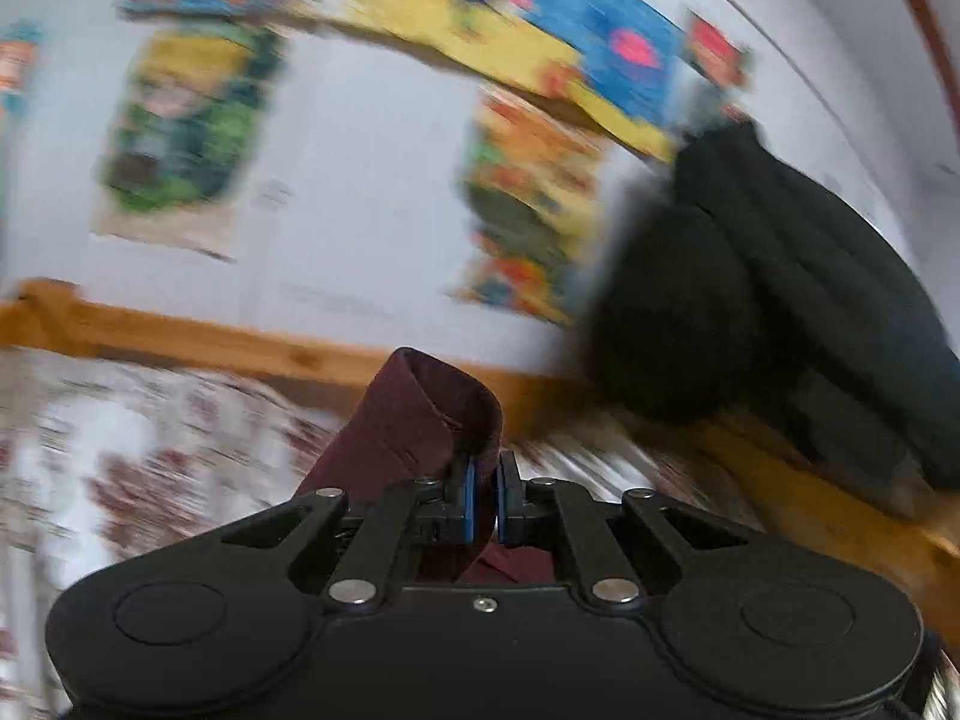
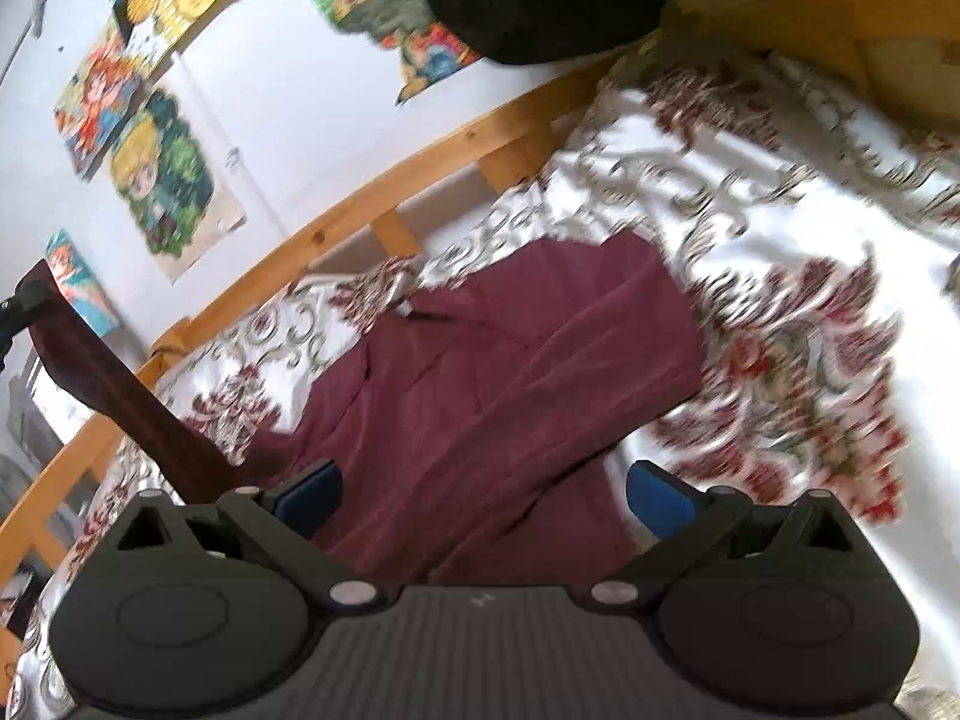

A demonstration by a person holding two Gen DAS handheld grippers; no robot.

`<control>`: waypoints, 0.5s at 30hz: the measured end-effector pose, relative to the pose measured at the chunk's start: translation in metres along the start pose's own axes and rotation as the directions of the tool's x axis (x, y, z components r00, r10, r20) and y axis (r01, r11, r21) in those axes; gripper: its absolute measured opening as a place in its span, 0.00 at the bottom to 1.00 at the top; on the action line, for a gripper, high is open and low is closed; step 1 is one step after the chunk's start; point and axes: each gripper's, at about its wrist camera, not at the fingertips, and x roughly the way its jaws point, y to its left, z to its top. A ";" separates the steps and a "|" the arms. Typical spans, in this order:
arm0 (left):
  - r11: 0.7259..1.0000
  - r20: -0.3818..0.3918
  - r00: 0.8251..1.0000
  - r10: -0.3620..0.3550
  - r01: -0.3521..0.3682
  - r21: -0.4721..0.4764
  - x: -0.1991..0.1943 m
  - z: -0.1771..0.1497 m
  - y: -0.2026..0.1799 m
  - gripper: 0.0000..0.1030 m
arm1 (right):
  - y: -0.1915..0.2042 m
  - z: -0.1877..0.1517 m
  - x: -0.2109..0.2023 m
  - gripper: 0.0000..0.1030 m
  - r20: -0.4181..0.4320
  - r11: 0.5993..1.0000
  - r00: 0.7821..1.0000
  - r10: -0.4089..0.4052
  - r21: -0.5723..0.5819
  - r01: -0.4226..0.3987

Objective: Fold small clothes

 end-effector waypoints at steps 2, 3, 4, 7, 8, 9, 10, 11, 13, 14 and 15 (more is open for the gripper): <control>0.998 -0.060 0.996 -0.062 0.064 0.029 0.018 -0.016 -0.019 0.06 | -0.008 0.006 -0.004 1.00 0.024 1.000 0.999 -0.026 0.002 0.026; 0.994 -0.098 0.991 -0.090 0.096 0.051 0.027 -0.026 -0.030 0.06 | -0.012 0.009 -0.006 1.00 0.035 0.999 0.999 -0.039 0.007 0.039; 0.991 -0.130 0.986 -0.106 0.115 0.066 0.037 -0.035 -0.037 0.06 | -0.017 0.012 -0.008 1.00 0.044 0.999 0.998 -0.050 0.013 0.049; 0.978 -0.236 0.961 -0.147 0.176 0.108 0.060 -0.067 -0.059 0.07 | -0.027 0.016 -0.007 1.00 0.049 0.997 0.996 -0.077 0.019 0.076; 0.976 -0.268 0.952 -0.151 0.187 0.114 0.065 -0.078 -0.062 0.07 | -0.030 0.017 -0.006 1.00 0.049 0.996 0.995 -0.085 0.020 0.084; 0.974 -0.302 0.942 -0.150 0.193 0.119 0.071 -0.089 -0.067 0.07 | -0.033 0.018 -0.004 1.00 0.047 0.996 0.995 -0.092 0.022 0.091; 0.972 -0.323 0.933 -0.155 0.202 0.116 0.075 -0.098 -0.067 0.07 | -0.036 0.018 -0.002 1.00 0.044 0.995 0.994 -0.098 0.026 0.097; 0.971 -0.339 0.926 -0.164 0.212 0.110 0.076 -0.106 -0.067 0.07 | -0.038 0.017 -0.001 1.00 0.041 0.994 0.994 -0.102 0.030 0.101; 0.968 -0.369 0.913 -0.174 0.228 0.107 0.078 -0.121 -0.071 0.09 | -0.041 0.016 0.002 1.00 0.033 0.994 0.994 -0.108 0.036 0.107; 0.966 -0.383 0.907 -0.174 0.234 0.115 0.077 -0.128 -0.072 0.12 | -0.042 0.015 0.005 1.00 0.028 0.994 0.994 -0.108 0.038 0.107; 0.963 -0.397 0.903 -0.166 0.235 0.131 0.078 -0.135 -0.075 0.18 | -0.043 0.014 0.005 1.00 0.024 0.994 0.994 -0.106 0.038 0.105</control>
